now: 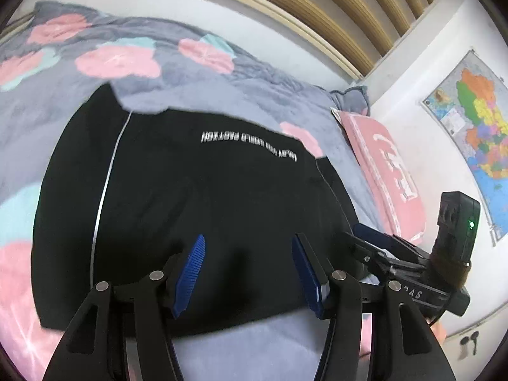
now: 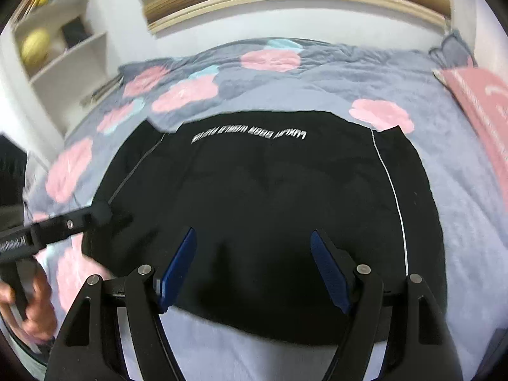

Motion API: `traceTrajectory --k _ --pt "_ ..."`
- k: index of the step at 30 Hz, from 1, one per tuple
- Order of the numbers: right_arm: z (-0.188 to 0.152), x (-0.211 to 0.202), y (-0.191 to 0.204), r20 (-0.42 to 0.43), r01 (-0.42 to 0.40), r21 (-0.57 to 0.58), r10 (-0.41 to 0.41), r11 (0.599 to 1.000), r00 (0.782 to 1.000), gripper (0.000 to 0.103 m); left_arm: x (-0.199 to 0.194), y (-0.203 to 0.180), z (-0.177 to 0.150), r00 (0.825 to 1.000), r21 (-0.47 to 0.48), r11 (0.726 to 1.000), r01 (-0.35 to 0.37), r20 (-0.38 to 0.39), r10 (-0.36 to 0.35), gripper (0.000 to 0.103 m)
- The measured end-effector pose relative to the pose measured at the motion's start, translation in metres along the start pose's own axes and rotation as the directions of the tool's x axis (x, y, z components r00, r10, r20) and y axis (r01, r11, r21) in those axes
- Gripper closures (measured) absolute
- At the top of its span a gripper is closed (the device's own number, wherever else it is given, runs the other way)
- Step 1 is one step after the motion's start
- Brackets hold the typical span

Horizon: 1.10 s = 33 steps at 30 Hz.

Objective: Fold large clothes

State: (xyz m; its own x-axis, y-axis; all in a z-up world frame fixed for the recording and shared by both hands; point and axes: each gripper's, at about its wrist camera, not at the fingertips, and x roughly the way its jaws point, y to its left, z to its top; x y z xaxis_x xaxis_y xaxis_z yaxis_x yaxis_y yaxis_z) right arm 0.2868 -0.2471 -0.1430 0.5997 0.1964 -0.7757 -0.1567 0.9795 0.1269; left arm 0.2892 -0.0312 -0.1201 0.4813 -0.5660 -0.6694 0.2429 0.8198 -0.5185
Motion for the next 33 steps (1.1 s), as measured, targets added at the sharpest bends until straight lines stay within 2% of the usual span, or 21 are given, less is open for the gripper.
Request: traceTrajectory --k 1,3,5,7,10,14,15,20,25,27,28,29,31,33 --pt "-0.007 0.000 0.005 -0.007 0.013 -0.010 -0.013 1.000 1.000 0.028 -0.001 0.004 -0.009 1.000 -0.003 1.000 0.006 -0.007 -0.006 0.044" --pt "-0.019 0.005 0.012 -0.027 0.036 -0.020 -0.036 0.999 0.999 0.028 0.013 0.017 -0.020 0.999 -0.021 0.999 -0.035 -0.032 0.035 0.045" --pt "-0.032 0.029 0.014 -0.080 0.076 -0.029 -0.079 0.997 0.994 0.029 0.035 0.032 -0.031 0.997 -0.051 0.998 -0.037 -0.068 0.033 0.045" --pt "-0.042 0.056 0.009 -0.125 0.066 -0.020 -0.068 0.998 0.990 0.028 0.059 0.047 -0.034 0.996 -0.077 0.996 -0.033 -0.084 0.027 0.045" --pt "-0.049 0.073 0.000 -0.111 0.054 -0.002 -0.053 0.999 0.992 0.027 0.073 0.063 -0.038 0.997 -0.119 0.993 -0.007 -0.082 -0.003 0.045" --pt "-0.050 0.071 -0.001 -0.094 0.071 -0.002 -0.071 0.997 0.993 0.022 0.067 0.058 -0.044 0.999 -0.072 0.997 -0.002 -0.045 -0.001 0.045" --pt "-0.051 0.070 -0.001 -0.083 0.078 -0.006 -0.078 0.997 0.994 0.018 0.064 0.057 -0.048 1.000 -0.059 0.998 0.000 -0.030 -0.002 0.045" --pt "-0.063 0.058 -0.016 -0.056 0.031 0.061 -0.027 0.998 0.998 0.015 0.031 0.052 -0.067 1.000 -0.064 0.998 0.017 0.016 -0.016 0.045" --pt "-0.068 0.032 -0.029 -0.138 -0.042 0.190 0.069 0.981 0.988 0.015 -0.019 0.056 -0.072 0.991 -0.048 0.996 -0.070 0.109 0.075 0.045" --pt "-0.068 0.012 -0.038 -0.119 -0.082 0.231 0.112 0.970 0.987 0.015 -0.042 0.064 -0.070 0.984 -0.057 0.994 -0.092 0.149 0.099 0.044" --pt "-0.067 0.005 -0.039 -0.108 -0.084 0.237 0.112 0.968 0.988 0.015 -0.057 0.071 -0.067 0.978 -0.070 0.993 -0.096 0.177 0.107 0.042" --pt "-0.065 -0.005 -0.045 -0.091 -0.077 0.239 0.102 0.968 0.991 0.015 -0.070 0.080 -0.063 0.975 -0.081 0.992 -0.097 0.193 0.111 0.035" --pt "-0.060 -0.022 -0.060 -0.058 -0.032 0.234 0.047 0.972 0.997 0.014 -0.088 0.095 -0.054 0.963 -0.129 0.986 -0.108 0.232 0.136 0.026" --pt "-0.055 -0.033 -0.078 -0.032 0.003 0.247 0.005 0.969 0.999 0.014 -0.102 0.111 -0.046 0.957 -0.182 0.978 -0.104 0.249 0.148 0.025"
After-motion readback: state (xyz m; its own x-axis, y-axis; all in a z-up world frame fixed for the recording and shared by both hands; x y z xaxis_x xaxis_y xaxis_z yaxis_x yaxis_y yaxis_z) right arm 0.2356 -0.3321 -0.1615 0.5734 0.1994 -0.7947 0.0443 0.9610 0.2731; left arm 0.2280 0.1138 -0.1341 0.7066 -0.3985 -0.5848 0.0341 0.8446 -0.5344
